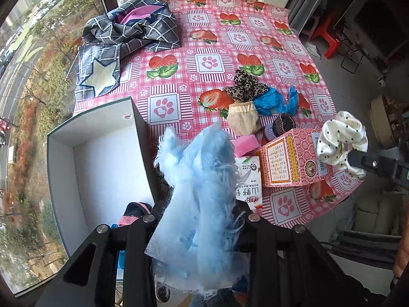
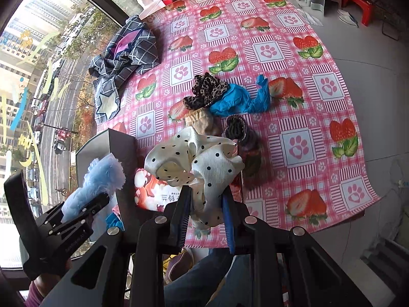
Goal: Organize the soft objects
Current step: 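Carry the fluffy cloth in the left tool while the right tool carries the polka-dot scrunchie to the box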
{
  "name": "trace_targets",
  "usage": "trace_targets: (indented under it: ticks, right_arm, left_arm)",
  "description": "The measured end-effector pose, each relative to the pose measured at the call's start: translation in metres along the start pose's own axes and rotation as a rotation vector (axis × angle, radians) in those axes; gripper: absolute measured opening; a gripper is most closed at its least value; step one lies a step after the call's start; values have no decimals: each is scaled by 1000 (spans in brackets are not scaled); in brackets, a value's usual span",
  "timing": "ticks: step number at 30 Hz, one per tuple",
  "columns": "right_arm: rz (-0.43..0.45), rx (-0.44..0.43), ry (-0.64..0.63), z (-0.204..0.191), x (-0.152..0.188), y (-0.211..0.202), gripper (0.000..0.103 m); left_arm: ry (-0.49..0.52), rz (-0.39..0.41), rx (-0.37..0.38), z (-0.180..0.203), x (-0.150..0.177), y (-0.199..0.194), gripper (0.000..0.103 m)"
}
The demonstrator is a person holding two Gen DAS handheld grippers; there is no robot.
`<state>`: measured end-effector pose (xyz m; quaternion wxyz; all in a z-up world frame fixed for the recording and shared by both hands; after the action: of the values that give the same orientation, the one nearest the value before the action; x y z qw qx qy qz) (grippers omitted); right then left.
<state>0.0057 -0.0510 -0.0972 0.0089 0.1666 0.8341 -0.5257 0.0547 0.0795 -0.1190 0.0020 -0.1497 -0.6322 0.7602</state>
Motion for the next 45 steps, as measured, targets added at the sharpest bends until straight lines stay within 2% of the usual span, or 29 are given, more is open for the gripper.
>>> trace_targets:
  ticks: [14, 45]
  right_arm:
    - [-14, -8, -82, -56, 12, 5, 25]
    - [-127, -67, -439, -199, -6, 51, 25]
  left_arm:
    - [-37, 36, 16, -35, 4, -16, 36]
    - [-306, 48, -33, -150, 18, -26, 36]
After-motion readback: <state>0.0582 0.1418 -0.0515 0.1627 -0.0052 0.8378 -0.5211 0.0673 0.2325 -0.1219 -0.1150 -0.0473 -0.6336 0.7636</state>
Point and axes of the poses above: each gripper's, at about its wrist camera, not at the fingertips, and y roughly the way its jaws point, z to its right, x to its underside, the point moved 5 cm from there along y, roughly the way its jaws point, and after that the axes turned 15 degrees about -y, right-handed, at the moved point
